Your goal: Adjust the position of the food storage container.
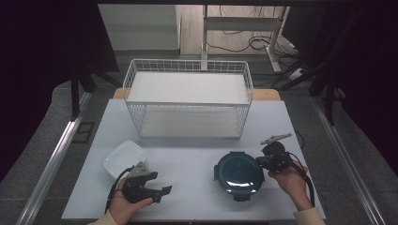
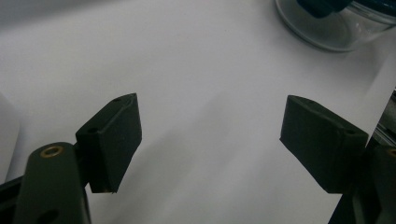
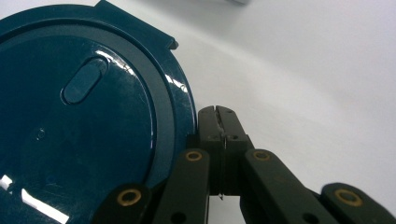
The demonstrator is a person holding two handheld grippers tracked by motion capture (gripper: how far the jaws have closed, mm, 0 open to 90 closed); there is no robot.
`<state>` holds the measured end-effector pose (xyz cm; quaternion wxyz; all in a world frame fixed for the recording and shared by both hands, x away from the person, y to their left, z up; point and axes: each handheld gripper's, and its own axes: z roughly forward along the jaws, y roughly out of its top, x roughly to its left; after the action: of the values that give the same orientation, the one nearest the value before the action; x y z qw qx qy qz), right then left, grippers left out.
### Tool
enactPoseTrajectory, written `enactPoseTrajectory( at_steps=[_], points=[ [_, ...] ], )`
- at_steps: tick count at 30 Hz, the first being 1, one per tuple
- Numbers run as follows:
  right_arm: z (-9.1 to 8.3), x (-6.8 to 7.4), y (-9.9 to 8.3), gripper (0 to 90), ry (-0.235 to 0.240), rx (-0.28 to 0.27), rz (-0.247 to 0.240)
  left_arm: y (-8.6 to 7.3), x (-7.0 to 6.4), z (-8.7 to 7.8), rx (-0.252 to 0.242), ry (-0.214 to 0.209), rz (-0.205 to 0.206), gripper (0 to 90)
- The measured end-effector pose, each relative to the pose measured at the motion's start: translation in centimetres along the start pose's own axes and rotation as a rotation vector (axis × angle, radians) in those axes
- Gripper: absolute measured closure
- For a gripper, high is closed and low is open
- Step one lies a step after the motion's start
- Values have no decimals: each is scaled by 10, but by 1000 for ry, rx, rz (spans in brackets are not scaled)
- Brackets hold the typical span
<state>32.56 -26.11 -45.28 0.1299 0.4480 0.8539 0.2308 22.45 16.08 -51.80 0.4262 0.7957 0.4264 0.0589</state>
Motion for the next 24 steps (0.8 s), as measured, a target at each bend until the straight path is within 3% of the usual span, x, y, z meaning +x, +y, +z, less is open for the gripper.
enactPoseTrajectory(
  at_steps=[4, 9, 17, 24],
  points=[
    [2, 9, 1, 899, 12, -13, -17, 0, 0, 0, -1, 0, -2, 203],
    [3, 3, -1, 899, 55, -31, 10, 0, 0, -1, -3, 0, -1, 203],
    [3, 11, -1, 899, 28, -30, -2, 0, -1, 1, 1, 0, 2, 203],
    [5, 22, 2, 898, 46, -33, -27, 0, 0, 0, 0, 1, 1, 202]
  ],
)
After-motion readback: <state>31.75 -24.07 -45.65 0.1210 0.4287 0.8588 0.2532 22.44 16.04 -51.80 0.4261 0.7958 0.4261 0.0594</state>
